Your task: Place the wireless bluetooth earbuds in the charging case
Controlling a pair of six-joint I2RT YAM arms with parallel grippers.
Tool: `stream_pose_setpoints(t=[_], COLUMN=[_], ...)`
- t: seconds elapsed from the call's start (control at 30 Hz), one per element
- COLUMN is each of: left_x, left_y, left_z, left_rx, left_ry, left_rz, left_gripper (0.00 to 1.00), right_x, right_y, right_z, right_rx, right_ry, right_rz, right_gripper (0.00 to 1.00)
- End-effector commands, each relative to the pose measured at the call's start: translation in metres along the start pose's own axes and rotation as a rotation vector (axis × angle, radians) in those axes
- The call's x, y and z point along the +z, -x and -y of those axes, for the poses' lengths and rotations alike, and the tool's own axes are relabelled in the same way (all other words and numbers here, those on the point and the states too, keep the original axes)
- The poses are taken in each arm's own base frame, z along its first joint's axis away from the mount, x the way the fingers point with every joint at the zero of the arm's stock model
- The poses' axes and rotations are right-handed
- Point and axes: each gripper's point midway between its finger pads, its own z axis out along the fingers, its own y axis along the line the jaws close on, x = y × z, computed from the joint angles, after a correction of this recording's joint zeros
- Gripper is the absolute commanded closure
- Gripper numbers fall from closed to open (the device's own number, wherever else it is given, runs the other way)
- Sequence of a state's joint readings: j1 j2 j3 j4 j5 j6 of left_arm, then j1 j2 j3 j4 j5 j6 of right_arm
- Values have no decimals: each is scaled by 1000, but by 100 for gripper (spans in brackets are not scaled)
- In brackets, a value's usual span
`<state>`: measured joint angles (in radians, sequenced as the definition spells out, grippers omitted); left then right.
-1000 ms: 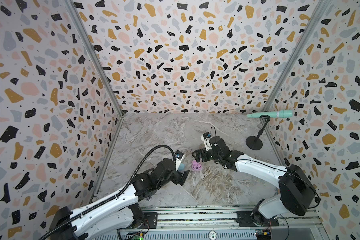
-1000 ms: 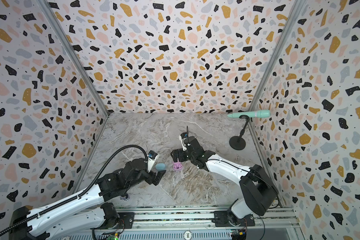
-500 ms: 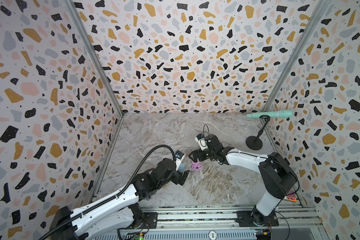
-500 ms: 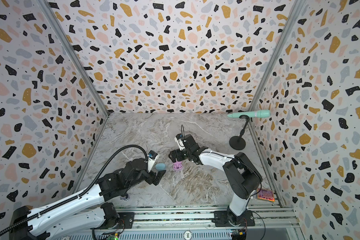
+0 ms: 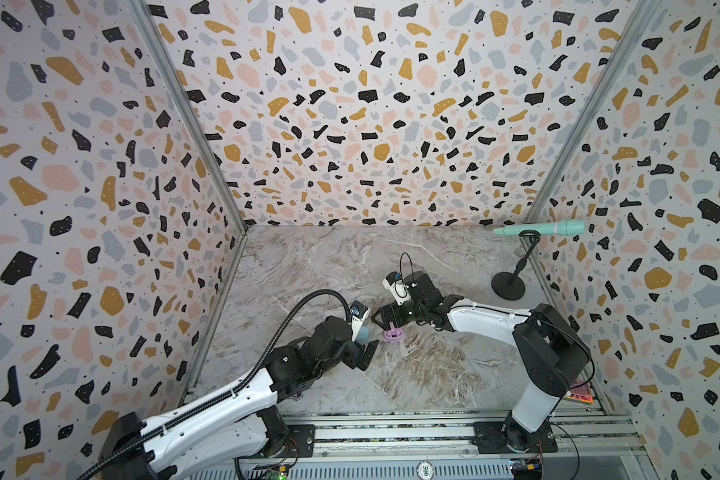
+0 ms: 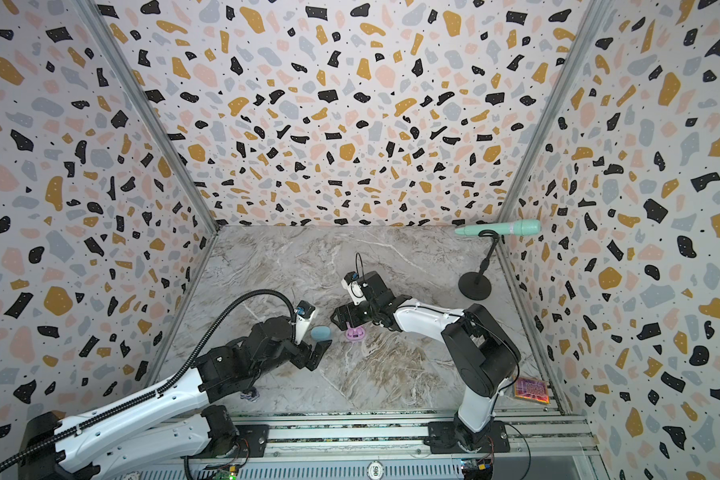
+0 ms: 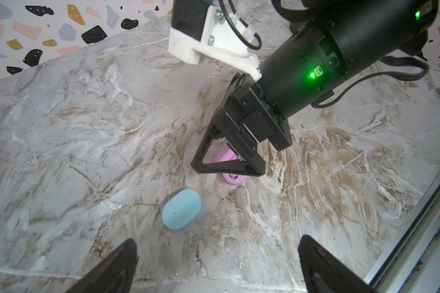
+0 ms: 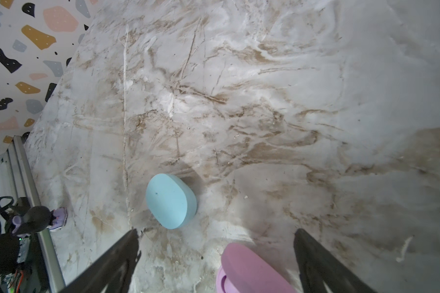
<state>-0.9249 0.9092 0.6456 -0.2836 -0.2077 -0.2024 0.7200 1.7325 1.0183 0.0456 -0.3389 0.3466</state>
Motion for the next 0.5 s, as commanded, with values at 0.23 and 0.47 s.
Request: stream_pose_setpoints(t=[0.23, 0.47], left_x=[0, 0], left_y=[4, 3], left_z=[-2, -2], left_rx=[-7, -7], left_ry=[9, 8], left_rz=[20, 17], left_gripper=[0, 0], right_x=[3, 4], right_y=[-8, -16], right_z=[-6, -8], right_rx=[1, 3], right_ry=[14, 15], right_rz=[-20, -38], right_gripper=[5, 6])
